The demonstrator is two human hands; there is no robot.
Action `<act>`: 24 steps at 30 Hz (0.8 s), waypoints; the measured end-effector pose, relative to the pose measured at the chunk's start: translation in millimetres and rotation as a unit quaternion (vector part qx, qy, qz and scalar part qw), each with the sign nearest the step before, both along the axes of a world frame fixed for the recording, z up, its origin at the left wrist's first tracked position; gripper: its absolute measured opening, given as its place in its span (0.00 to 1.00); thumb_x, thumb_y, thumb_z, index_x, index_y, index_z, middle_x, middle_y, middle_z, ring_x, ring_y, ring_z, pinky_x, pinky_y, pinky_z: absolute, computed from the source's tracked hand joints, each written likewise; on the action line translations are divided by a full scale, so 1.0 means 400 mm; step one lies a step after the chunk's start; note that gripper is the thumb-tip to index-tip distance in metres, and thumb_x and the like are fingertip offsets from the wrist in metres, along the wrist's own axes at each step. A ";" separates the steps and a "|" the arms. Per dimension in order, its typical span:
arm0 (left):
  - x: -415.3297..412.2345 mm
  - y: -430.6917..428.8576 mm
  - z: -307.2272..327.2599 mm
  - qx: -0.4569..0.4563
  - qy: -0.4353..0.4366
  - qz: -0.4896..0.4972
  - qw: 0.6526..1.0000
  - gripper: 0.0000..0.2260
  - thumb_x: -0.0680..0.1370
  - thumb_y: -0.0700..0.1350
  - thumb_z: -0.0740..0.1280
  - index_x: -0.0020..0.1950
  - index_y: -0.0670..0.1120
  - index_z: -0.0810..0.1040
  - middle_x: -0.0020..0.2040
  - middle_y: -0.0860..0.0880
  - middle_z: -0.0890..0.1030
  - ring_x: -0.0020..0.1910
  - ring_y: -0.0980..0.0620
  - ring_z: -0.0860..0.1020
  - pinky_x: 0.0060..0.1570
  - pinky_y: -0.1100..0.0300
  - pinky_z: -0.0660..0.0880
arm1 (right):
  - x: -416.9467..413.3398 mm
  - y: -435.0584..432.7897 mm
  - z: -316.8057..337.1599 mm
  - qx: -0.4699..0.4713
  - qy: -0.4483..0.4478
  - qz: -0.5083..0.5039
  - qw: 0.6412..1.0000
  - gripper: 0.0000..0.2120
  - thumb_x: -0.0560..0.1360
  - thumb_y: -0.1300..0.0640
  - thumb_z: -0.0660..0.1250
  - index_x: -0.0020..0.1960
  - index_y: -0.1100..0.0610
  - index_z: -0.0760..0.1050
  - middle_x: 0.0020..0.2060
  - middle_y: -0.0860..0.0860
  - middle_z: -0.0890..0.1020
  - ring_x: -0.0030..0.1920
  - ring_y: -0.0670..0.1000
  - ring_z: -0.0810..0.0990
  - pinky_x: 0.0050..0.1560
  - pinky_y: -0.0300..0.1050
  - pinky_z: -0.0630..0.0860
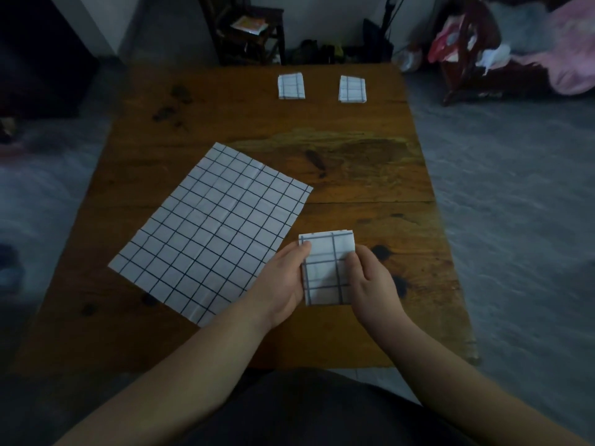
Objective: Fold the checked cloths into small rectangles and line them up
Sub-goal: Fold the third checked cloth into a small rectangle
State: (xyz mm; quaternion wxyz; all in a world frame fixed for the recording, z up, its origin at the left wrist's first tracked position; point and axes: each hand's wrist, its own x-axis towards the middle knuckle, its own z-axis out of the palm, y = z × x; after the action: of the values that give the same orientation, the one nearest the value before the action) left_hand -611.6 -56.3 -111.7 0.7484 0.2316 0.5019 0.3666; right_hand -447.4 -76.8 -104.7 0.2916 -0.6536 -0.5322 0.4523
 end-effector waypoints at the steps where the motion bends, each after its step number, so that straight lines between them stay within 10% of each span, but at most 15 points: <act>1: -0.002 -0.002 0.021 0.009 -0.005 0.001 1.000 0.19 0.86 0.53 0.56 0.71 0.44 0.74 0.65 0.36 0.79 0.65 0.38 0.78 0.65 0.37 0.75 | -0.002 -0.001 0.014 0.014 0.009 -0.010 1.000 0.09 0.85 0.47 0.54 0.58 0.45 0.72 0.49 0.44 0.79 0.50 0.44 0.79 0.44 0.40 0.76; 17: -0.029 -0.078 0.240 0.133 0.104 0.097 0.981 0.09 0.83 0.51 0.63 0.53 0.52 0.83 0.55 0.42 0.84 0.56 0.43 0.83 0.60 0.36 0.78 | -0.045 -0.034 0.198 0.137 0.070 0.050 0.987 0.09 0.85 0.52 0.55 0.51 0.54 0.70 0.43 0.50 0.78 0.40 0.41 0.79 0.36 0.35 0.77; 24: -0.048 -0.117 0.251 0.131 0.119 -0.062 0.982 0.10 0.82 0.43 0.65 0.63 0.47 0.79 0.58 0.47 0.85 0.59 0.49 0.83 0.62 0.43 0.78 | -0.043 -0.008 0.215 0.128 0.053 -0.008 0.990 0.07 0.86 0.52 0.54 0.56 0.53 0.69 0.47 0.48 0.78 0.43 0.34 0.78 0.33 0.32 0.75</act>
State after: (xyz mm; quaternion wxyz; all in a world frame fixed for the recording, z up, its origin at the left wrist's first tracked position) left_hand -630.6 -102.9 -11.5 0.6679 0.4003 0.5198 0.3514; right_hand -464.8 -79.9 -18.9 0.4042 -0.5905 -0.5639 0.4123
